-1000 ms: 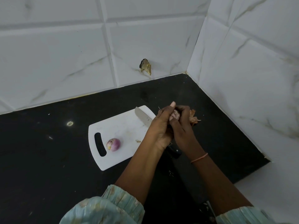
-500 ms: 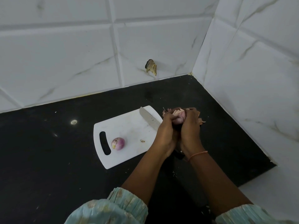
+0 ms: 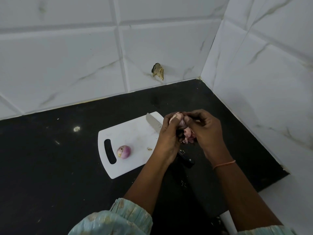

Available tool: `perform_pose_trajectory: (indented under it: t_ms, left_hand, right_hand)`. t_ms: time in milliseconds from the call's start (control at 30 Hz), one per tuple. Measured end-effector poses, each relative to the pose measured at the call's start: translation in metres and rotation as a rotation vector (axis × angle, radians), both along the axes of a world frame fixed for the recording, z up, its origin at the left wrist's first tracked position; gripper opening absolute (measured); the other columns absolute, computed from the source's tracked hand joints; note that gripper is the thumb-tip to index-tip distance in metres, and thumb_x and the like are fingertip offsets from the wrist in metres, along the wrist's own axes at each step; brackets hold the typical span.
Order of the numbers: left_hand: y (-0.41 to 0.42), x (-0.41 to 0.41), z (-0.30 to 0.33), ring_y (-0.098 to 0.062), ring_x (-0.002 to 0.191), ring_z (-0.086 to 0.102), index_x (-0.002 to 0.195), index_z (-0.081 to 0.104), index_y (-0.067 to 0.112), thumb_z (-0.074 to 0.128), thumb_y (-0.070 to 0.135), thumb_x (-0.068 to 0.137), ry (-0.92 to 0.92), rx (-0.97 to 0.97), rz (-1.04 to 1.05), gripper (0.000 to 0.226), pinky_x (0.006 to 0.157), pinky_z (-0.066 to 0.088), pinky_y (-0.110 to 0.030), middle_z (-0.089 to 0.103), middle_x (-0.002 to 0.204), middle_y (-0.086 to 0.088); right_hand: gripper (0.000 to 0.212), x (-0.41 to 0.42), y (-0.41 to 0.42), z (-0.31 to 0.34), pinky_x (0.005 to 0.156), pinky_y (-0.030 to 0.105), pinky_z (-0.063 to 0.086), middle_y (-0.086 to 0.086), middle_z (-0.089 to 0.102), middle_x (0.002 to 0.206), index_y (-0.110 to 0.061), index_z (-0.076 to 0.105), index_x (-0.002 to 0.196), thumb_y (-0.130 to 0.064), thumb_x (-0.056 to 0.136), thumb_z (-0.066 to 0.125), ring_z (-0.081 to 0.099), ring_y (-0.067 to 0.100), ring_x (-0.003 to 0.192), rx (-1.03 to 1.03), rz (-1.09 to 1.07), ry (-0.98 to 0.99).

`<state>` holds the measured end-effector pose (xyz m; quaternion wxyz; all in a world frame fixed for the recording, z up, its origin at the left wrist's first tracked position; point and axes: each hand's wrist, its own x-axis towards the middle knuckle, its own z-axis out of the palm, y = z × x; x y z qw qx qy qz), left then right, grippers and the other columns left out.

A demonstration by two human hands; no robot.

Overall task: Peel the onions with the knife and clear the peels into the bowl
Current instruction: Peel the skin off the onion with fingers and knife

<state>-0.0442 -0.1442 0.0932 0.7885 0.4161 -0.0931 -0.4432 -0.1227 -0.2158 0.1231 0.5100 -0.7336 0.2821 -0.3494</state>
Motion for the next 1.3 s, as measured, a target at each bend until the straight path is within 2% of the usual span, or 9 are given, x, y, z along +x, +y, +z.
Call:
perform_pose_trajectory:
  t_ms: [100, 200, 300, 433, 667, 833, 967, 1167, 1300]
  left_hand:
    - [0.006, 0.009, -0.005, -0.017, 0.092, 0.069, 0.125, 0.048, 0.020, 0.068, 0.013, 0.088, -0.171, 0.001, -0.015, 0.043, 0.073, 0.055, -0.027, 0.066, 0.112, -0.009]
    - [0.015, 0.022, -0.001, -0.016, 0.102, 0.069, 0.129, 0.048, 0.011, 0.076, -0.004, 0.081, -0.376, 0.031, -0.026, 0.058, 0.080, 0.057, -0.028, 0.066, 0.116, -0.006]
    - [0.019, 0.029, 0.001, -0.020, 0.106, 0.068, 0.121, 0.053, 0.001, 0.080, -0.009, 0.072, -0.518, 0.040, -0.012, 0.057, 0.087, 0.058, -0.032, 0.067, 0.116, -0.009]
    - [0.020, 0.030, 0.002, -0.022, 0.107, 0.068, 0.118, 0.056, 0.000, 0.082, -0.010, 0.069, -0.571, 0.018, 0.047, 0.056, 0.088, 0.057, -0.033, 0.068, 0.117, -0.010]
    - [0.016, 0.025, 0.002, -0.001, 0.100, 0.064, 0.115, 0.057, 0.014, 0.078, 0.005, 0.082, -0.736, 0.060, 0.141, 0.040, 0.078, 0.055, -0.023, 0.066, 0.107, 0.022]
    - [0.009, 0.007, 0.006, -0.014, 0.105, 0.065, 0.128, 0.044, 0.020, 0.038, 0.034, 0.106, -0.461, 0.101, 0.061, 0.026, 0.091, 0.057, -0.034, 0.060, 0.118, -0.004]
    - [0.004, 0.013, 0.007, -0.020, 0.096, 0.067, 0.128, 0.046, 0.014, 0.039, 0.032, 0.107, -0.038, 0.044, 0.060, 0.028, 0.088, 0.056, -0.035, 0.064, 0.110, -0.015]
    - [-0.002, 0.008, 0.007, -0.019, 0.090, 0.068, 0.131, 0.051, 0.010, 0.041, 0.044, 0.105, -0.097, 0.189, -0.032, 0.044, 0.086, 0.056, -0.035, 0.069, 0.103, -0.012]
    - [0.000, 0.009, 0.011, -0.011, 0.060, 0.064, 0.102, 0.069, 0.013, 0.033, 0.048, 0.106, -0.115, 0.304, -0.238, 0.050, 0.066, 0.047, -0.029, 0.073, 0.076, -0.005]
  right_hand:
    - [0.015, -0.006, -0.004, 0.008, 0.078, 0.015, 0.053, -0.002, 0.072, 0.095, -0.013, 0.071, 0.095, -0.001, 0.086, 0.068, 0.068, 0.003, 0.090, 0.003, 0.023, 0.037]
    - [0.021, -0.012, -0.007, 0.007, 0.082, 0.016, 0.053, -0.002, 0.071, 0.106, -0.010, 0.070, 0.109, -0.005, 0.088, 0.067, 0.067, 0.003, 0.098, 0.016, 0.067, 0.053]
    - [0.022, -0.010, -0.008, 0.004, 0.085, 0.019, 0.053, 0.002, 0.069, 0.105, -0.009, 0.071, 0.108, -0.009, 0.087, 0.070, 0.066, 0.007, 0.098, -0.093, 0.055, 0.092]
    - [0.011, -0.004, -0.007, 0.002, 0.078, 0.021, 0.055, 0.002, 0.072, 0.089, -0.007, 0.072, 0.092, -0.006, 0.081, 0.076, 0.069, 0.009, 0.086, -0.033, -0.021, 0.058]
    - [0.005, 0.001, -0.003, 0.001, 0.071, 0.009, 0.049, 0.003, 0.062, 0.098, -0.015, 0.065, 0.092, -0.010, 0.091, 0.066, 0.062, 0.006, 0.090, -0.156, -0.008, 0.113]
    - [0.013, 0.006, 0.007, -0.005, 0.078, 0.010, 0.048, -0.003, 0.057, 0.096, -0.019, 0.061, 0.091, -0.006, 0.092, 0.063, 0.060, 0.004, 0.089, -0.296, -0.010, 0.137]
    - [0.011, 0.000, 0.006, -0.007, 0.082, 0.010, 0.047, -0.008, 0.054, 0.097, -0.016, 0.061, 0.091, -0.004, 0.090, 0.063, 0.058, 0.002, 0.093, -0.360, 0.051, 0.137]
    - [0.011, -0.006, -0.006, -0.014, 0.082, 0.015, 0.048, -0.001, 0.055, 0.100, -0.012, 0.059, 0.096, -0.002, 0.093, 0.059, 0.058, 0.005, 0.094, -0.382, 0.073, 0.142]
    - [0.009, -0.005, -0.016, -0.009, 0.084, 0.023, 0.050, 0.001, 0.063, 0.102, -0.015, 0.059, 0.103, -0.009, 0.095, 0.057, 0.061, 0.011, 0.097, -0.253, -0.050, 0.131]
